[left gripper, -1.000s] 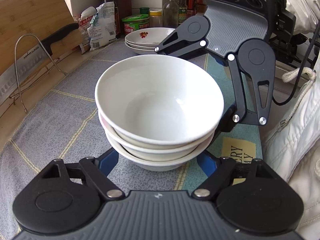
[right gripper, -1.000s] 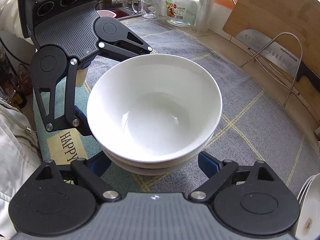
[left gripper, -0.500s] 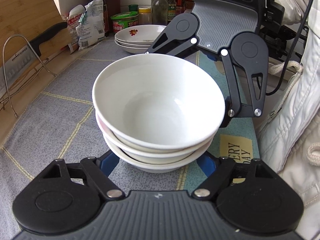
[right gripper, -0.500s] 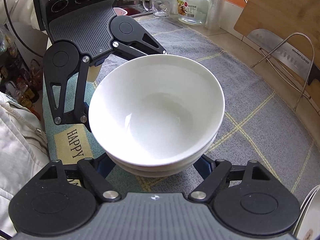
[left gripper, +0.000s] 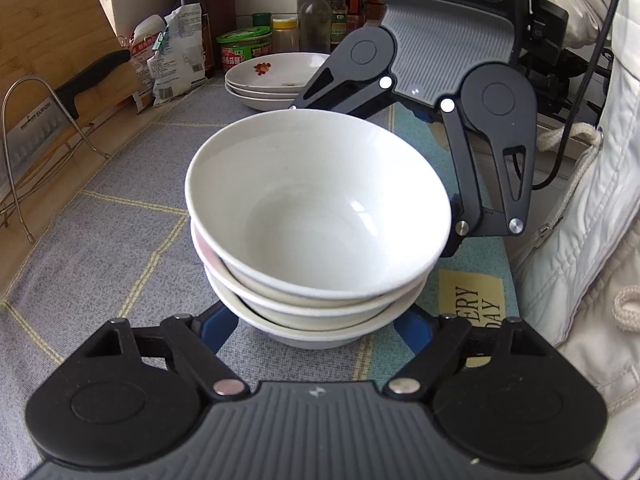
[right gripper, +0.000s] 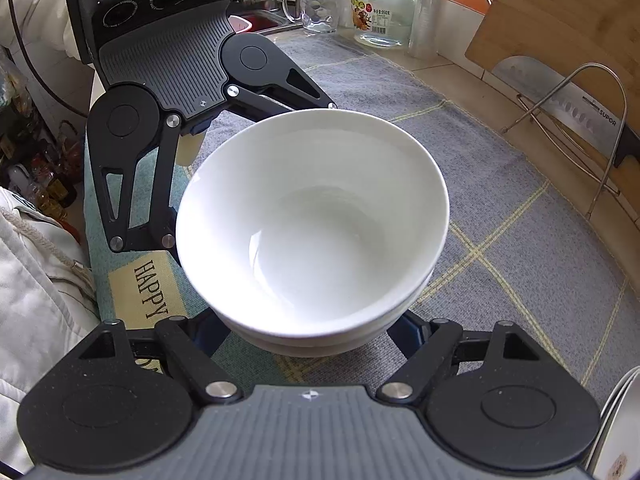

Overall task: Organize plates and bowls
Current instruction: 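Lift the bowl stack with both tools and carry it over the plate stack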

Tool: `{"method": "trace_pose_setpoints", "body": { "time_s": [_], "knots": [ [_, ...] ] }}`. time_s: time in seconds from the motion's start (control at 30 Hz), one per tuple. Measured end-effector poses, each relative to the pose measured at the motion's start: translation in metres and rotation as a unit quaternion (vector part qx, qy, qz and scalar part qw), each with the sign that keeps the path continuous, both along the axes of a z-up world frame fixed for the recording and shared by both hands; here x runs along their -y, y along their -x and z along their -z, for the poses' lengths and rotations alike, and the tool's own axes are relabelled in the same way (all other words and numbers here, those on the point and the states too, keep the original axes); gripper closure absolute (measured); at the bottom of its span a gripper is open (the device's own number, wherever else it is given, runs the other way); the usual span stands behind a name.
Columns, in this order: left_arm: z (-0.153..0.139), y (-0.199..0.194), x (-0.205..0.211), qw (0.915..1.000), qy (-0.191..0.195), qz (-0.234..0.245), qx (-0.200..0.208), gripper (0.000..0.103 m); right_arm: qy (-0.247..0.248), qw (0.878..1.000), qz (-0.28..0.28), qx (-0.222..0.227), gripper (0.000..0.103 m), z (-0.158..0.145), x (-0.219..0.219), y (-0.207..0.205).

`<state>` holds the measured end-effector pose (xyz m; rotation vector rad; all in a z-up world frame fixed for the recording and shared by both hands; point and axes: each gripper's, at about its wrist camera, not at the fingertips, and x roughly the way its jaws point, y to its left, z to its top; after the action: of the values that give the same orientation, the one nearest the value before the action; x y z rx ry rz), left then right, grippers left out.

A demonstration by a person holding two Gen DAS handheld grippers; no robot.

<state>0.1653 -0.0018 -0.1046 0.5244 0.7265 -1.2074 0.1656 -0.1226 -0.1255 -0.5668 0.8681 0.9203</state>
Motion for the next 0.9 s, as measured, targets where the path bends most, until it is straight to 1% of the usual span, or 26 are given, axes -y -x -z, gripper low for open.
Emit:
{"method": "trace_pose_setpoints", "body": {
  "time_s": [0.13,0.4,0.67,0.9],
  "knots": [
    [-0.003,0.003,0.005,0.9999,-0.001,-0.007,-0.009,0.019,0.000,1.000,-0.003,-0.008,0.017,-0.003,0.002,0.000],
    [-0.012,0.016,0.036,0.9996,0.000,-0.028,-0.002,0.019,0.001,1.000,-0.019,-0.007,0.017,-0.019,0.026,0.002],
    [-0.018,0.009,0.086,0.9993,0.010,-0.035,0.002,0.019,0.009,1.000,-0.028,-0.003,0.017,-0.037,0.069,-0.002],
    [-0.023,-0.006,0.133,0.9994,0.016,-0.029,0.012,0.019,0.015,1.000,-0.023,0.008,0.017,-0.051,0.120,-0.005]
  ]
}}
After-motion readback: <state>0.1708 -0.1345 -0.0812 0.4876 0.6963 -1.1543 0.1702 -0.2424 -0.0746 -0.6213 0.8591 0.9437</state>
